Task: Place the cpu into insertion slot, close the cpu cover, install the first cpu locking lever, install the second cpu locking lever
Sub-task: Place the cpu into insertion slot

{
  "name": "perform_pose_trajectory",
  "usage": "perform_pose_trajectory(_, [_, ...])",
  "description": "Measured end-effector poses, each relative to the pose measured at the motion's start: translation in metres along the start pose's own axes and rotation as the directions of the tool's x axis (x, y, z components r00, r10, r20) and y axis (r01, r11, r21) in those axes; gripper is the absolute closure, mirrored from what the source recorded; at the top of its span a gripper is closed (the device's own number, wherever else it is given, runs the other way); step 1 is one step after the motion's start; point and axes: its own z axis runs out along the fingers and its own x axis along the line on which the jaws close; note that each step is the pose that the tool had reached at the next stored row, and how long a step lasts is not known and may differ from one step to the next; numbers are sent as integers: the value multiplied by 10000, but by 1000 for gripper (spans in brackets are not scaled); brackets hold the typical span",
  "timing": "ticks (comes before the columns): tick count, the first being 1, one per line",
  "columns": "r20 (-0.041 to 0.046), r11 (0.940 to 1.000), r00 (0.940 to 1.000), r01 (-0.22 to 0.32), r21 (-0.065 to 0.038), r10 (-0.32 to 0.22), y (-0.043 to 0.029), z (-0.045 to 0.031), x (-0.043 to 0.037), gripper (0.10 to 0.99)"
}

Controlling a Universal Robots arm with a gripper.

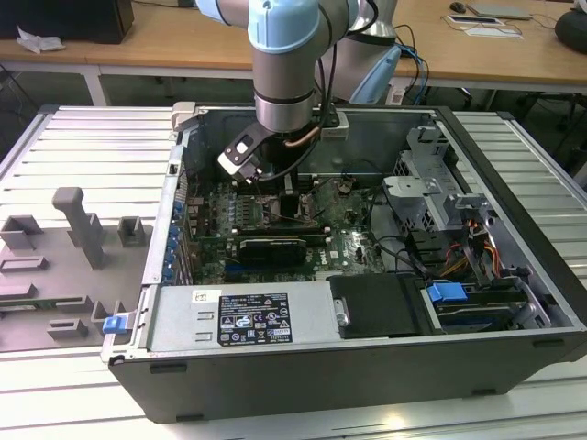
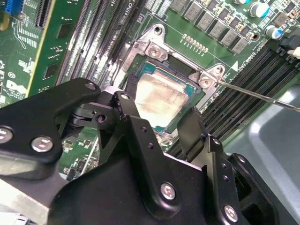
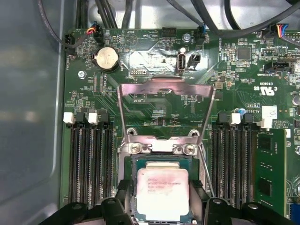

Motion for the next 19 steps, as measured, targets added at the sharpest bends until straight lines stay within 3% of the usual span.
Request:
perform_pose_trajectory(12, [0, 10000, 10000, -1, 0, 1, 0, -3, -25, 475])
perform_pose_trajectory(17, [-1, 10000, 10000, -6, 0, 6, 3, -51, -24, 475])
perform_pose_trajectory(19, [-1, 10000, 10000, -6, 4, 6, 6, -72, -24, 557])
